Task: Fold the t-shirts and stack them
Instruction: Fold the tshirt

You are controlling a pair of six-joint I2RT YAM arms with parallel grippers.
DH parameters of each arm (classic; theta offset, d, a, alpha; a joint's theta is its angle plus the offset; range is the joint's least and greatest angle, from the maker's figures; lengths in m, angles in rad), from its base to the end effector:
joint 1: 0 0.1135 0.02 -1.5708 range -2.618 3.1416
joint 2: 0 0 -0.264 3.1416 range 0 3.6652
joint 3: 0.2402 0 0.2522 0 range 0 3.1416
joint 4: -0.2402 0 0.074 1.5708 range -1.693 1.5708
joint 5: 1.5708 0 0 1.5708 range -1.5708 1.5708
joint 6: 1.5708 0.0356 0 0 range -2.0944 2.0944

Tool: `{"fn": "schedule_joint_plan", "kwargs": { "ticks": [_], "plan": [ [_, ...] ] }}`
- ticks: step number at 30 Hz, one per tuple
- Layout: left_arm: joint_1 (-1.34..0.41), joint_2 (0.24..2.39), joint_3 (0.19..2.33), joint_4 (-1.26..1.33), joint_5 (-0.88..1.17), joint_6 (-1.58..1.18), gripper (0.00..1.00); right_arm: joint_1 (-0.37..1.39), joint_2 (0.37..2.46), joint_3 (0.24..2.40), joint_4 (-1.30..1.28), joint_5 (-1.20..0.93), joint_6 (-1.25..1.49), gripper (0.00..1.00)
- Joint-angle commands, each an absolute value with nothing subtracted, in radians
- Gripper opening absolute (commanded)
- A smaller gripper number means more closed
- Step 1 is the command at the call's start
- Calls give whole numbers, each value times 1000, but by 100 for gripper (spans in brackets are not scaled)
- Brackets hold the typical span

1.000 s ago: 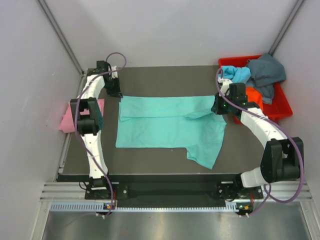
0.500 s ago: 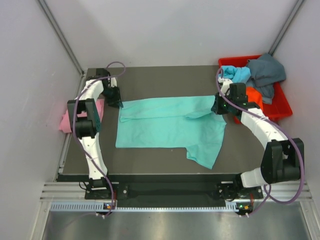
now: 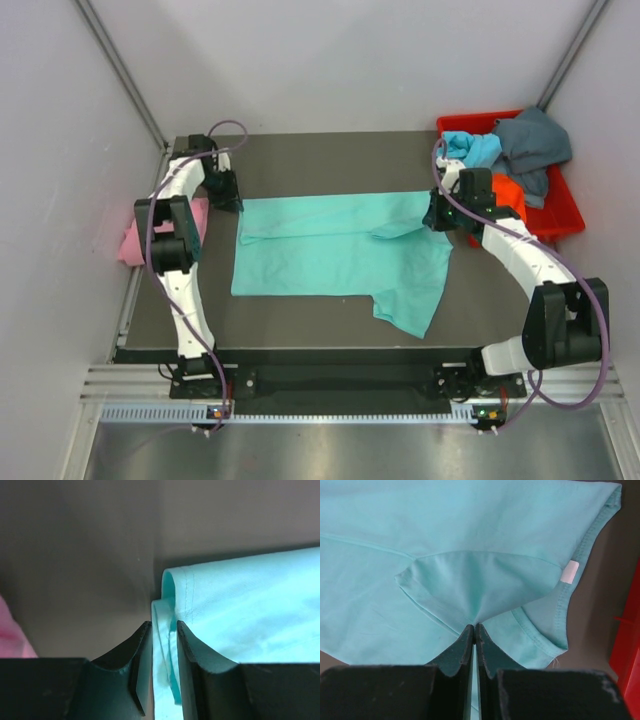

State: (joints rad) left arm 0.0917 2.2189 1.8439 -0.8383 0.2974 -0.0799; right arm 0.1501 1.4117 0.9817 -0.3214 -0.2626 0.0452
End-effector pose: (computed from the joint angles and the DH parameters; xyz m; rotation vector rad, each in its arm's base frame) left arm 0.4661 0.0324 0.1889 -0.1618 2.7513 -0.4098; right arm 0.3002 0.0548 0.2526 -0.2545 2.3105 0.4032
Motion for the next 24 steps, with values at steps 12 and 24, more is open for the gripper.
{"fn": "schedule_joint_plan", "kwargs": {
  "ticks": [12, 24],
  "plan": [
    [98, 2302, 1948, -796, 336, -95, 25, 161, 1397, 1002, -268, -256, 37, 2],
    [97, 2306, 1985, -787, 356, -112, 0, 163, 1422, 1026, -273, -247, 26, 1]
  ]
}}
